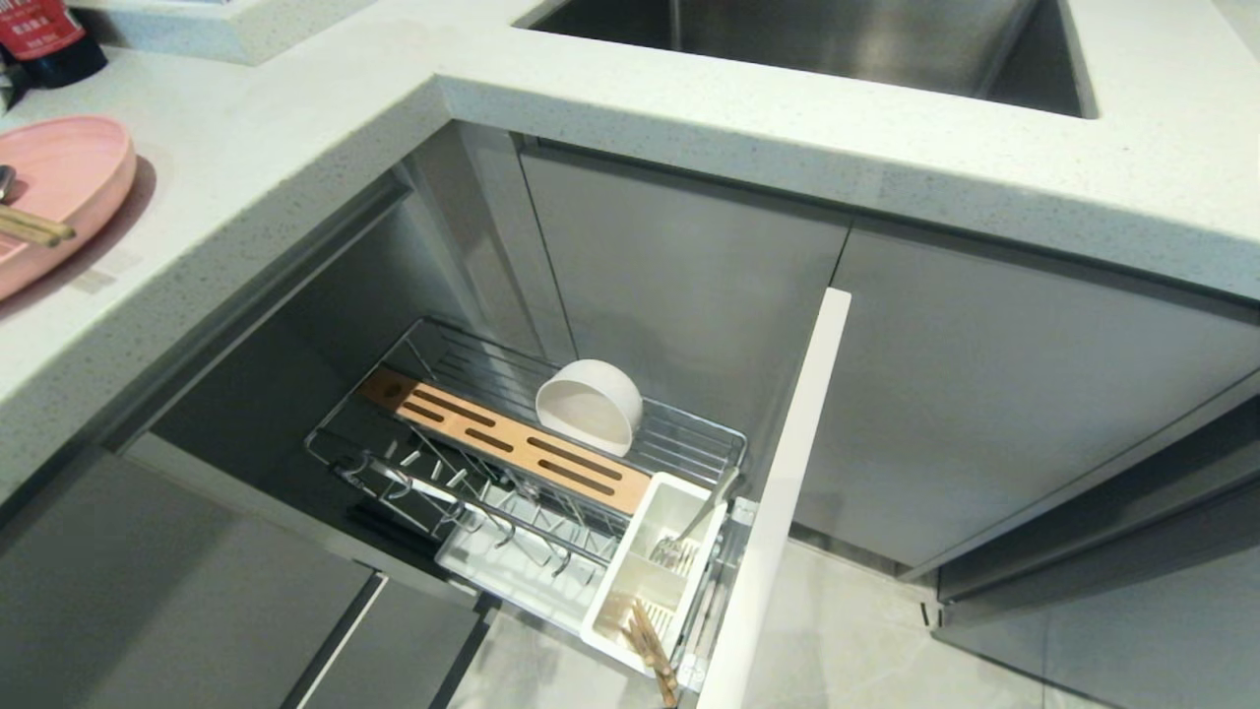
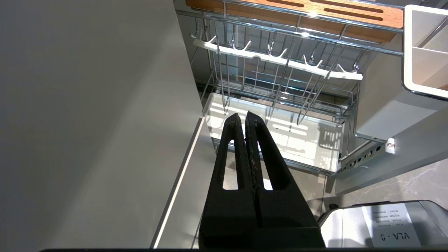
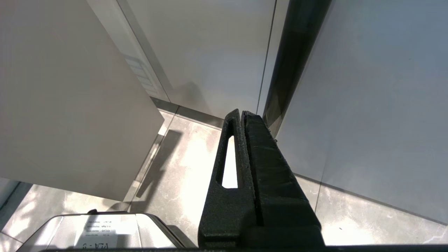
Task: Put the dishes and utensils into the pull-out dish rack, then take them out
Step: Pick up the chopsticks and place it in the cupboard
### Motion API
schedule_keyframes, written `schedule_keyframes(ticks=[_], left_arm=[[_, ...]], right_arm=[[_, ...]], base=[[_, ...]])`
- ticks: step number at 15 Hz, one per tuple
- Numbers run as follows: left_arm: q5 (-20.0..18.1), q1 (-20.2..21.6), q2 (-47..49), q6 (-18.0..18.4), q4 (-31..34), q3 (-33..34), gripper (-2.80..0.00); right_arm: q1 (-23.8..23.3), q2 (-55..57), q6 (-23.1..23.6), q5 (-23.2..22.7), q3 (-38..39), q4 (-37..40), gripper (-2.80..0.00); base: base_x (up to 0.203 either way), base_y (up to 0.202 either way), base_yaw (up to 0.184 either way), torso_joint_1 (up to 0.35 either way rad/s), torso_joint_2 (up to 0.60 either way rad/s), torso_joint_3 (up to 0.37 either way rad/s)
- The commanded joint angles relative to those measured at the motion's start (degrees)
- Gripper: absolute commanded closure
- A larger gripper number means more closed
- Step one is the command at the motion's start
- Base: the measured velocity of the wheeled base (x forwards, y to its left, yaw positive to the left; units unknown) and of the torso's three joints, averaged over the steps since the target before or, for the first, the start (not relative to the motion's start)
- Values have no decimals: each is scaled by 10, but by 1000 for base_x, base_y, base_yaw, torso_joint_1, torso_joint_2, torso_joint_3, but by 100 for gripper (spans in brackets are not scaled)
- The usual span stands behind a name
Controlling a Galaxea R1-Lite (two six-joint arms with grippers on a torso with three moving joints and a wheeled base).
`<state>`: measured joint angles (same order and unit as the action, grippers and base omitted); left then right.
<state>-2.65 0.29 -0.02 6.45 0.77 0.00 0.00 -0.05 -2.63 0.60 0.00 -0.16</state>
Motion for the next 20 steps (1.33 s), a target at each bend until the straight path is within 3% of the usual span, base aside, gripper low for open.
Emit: schedule_keyframes(ticks=[1, 3, 5, 7, 9, 11, 15, 17, 20], left_arm=[[-1, 1, 1, 1, 0, 0, 0], [0, 1, 1, 7, 0, 0, 0], [2, 1, 1, 7, -42, -16, 0], [3, 1, 2, 9, -55, -75, 0], [8, 1, 15, 23, -15, -183, 0], [11, 2, 69, 63, 33, -314, 0], [10, 11, 291, 98, 54, -577, 0], [12, 14, 401, 60, 49, -703, 0], [30, 15, 522, -64, 44, -780, 0]], right_arm=[[0, 0, 0, 0, 0, 0, 0], [0, 0, 0, -1, 0, 0, 0], [0, 0, 0, 0, 0, 0, 0], [0, 0, 0, 0, 0, 0, 0], [0, 0, 0, 0, 0, 0, 0], [0, 0, 0, 0, 0, 0, 0], [0, 0, 0, 0, 0, 0, 0], [0, 0, 0, -1, 0, 0, 0], [0, 0, 0, -1, 0, 0, 0]], base=[[0, 0, 0, 0, 0, 0], [0, 0, 0, 0, 0, 0], [0, 0, 0, 0, 0, 0], [0, 0, 0, 0, 0, 0], [0, 0, 0, 0, 0, 0], [0, 0, 0, 0, 0, 0], [0, 0, 0, 0, 0, 0], [0, 0, 0, 0, 0, 0], [0, 0, 0, 0, 0, 0]])
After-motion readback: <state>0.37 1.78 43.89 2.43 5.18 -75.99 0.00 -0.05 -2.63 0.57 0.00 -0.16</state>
